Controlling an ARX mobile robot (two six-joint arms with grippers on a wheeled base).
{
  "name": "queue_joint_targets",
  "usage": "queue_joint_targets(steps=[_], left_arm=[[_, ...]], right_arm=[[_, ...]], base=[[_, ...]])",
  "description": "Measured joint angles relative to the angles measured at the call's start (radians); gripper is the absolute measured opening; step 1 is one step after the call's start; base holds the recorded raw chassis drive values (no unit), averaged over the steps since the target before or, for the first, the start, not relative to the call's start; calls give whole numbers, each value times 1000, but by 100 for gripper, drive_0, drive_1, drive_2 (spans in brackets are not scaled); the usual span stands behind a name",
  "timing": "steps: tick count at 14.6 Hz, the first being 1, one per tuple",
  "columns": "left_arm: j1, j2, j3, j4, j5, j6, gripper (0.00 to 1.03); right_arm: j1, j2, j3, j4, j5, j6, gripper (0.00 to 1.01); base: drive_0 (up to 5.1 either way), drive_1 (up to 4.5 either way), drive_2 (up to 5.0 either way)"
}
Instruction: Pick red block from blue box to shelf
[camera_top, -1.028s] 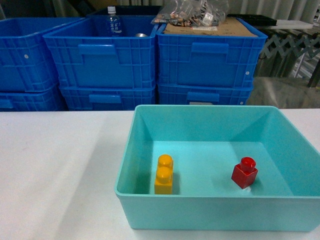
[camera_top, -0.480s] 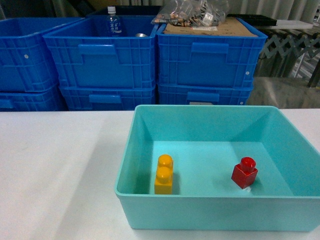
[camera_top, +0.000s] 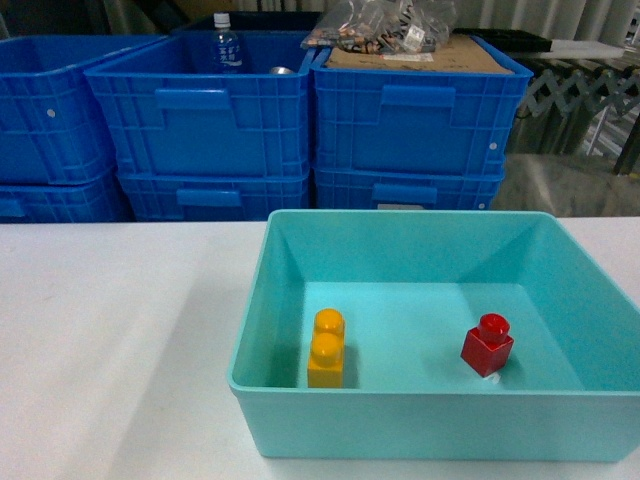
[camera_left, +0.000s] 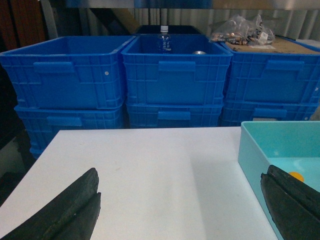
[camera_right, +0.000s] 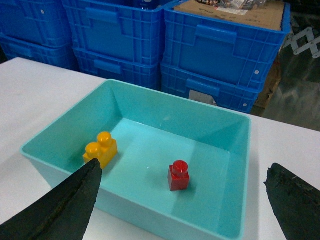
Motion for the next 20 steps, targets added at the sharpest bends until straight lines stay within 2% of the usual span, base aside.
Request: queue_joint_targets(steps=[2, 3, 5, 8, 11, 15, 20], left_arm=[[0, 0, 0, 0, 0, 0, 98], [0, 0, 0, 0, 0, 0, 98], [0, 0, 0, 0, -1, 0, 98], [0, 0, 0, 0, 0, 0, 98], [0, 0, 0, 0, 0, 0, 98], [0, 0, 0, 0, 0, 0, 98], [0, 0, 0, 0, 0, 0, 98]], right_arm=[[106, 335, 150, 108, 76, 23, 98], [151, 503, 235, 99, 103, 36, 98], [197, 758, 389, 56, 133, 63, 98], [206, 1051, 603, -58, 195, 104, 98], [185, 1208, 724, -121, 249, 119, 98], [161, 1337, 832, -157, 280, 141, 98], [133, 1447, 901, -158, 321, 160, 98]], base=[[0, 0, 0], [0, 0, 0], [0, 0, 0], [0, 0, 0], [0, 0, 0], [0, 0, 0], [0, 0, 0]])
